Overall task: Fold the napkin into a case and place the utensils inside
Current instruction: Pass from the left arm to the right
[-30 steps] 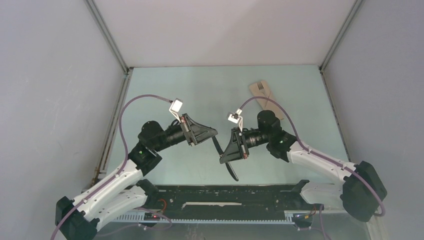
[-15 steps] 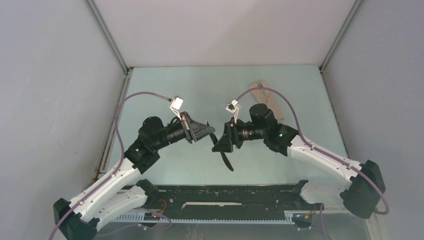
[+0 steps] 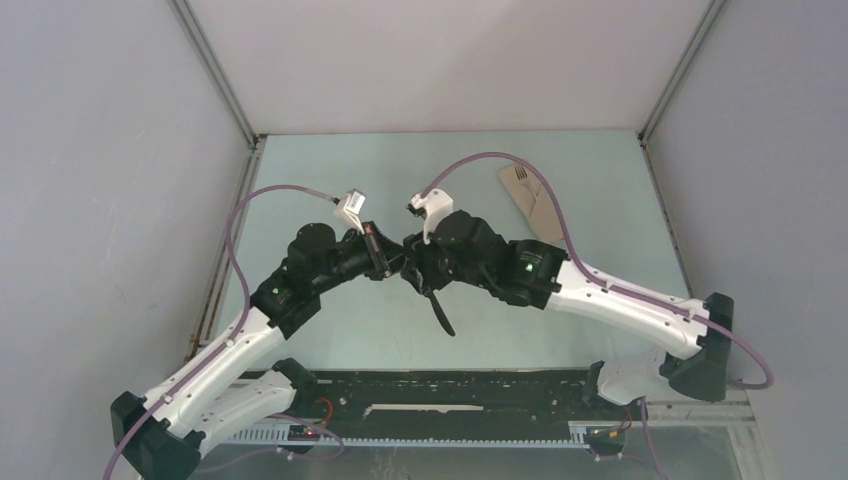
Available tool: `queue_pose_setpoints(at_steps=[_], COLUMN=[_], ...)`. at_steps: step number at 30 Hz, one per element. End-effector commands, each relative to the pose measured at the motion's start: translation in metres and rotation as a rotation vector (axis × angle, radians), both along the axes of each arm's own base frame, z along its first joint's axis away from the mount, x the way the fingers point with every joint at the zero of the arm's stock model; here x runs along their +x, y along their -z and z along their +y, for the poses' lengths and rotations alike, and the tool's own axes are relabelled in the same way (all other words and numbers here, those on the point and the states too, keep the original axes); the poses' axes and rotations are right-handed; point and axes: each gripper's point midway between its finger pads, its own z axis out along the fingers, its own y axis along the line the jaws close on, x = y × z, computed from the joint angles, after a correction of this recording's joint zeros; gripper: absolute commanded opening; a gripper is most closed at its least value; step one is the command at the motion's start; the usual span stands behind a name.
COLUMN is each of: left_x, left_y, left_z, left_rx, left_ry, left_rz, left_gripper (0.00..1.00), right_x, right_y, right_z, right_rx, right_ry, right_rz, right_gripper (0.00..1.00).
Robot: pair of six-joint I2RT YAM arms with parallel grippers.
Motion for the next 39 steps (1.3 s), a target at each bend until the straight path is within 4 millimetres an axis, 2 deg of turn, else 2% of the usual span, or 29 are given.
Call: queue_pose_setpoints(at_steps=[1,7,12,26,34,39], left_x=[0.005,0.004,0.005,0.009,0.008,0.008], left_y=[-0.032,-0.033,-0.032,-0.026,-0.023,-0.026], left_z=[0.000,0.004,0.004,0.006,0.005,0.004], left_rx=[-0.086,-0.097,-0.098,-0.095,-0.095,-0.106], left_ry=[-0.014,-0.026,-0.023,-0.031,-0.026,-0.020], left_rz=[-0.041,-0.043,-0.035,-0.017,-0.014,-0.018], left_gripper=[0.00,0.00,0.00,0.00,0.00,0.00], right_x=[0.017,0.022,0.020,0.013,0.012,0.016], right_y=[0.007,0.009,0.005,0.008,0.012,0.013], right_z=[-0.009,-0.006,-0.001,0.003,0.007,0.009], right_rx=[-0.167,-0.201,-0.179,-0.188,-0.194,-0.210], right_ry=[0.053,0.078,0.067,0.045,0.029,0.037], right_rz=[-0.080,-0.097,-0.096,-0.091,-0.087,-0.099], right_gripper=[0.51,0.51,0.41,0.45,0.28,0.31])
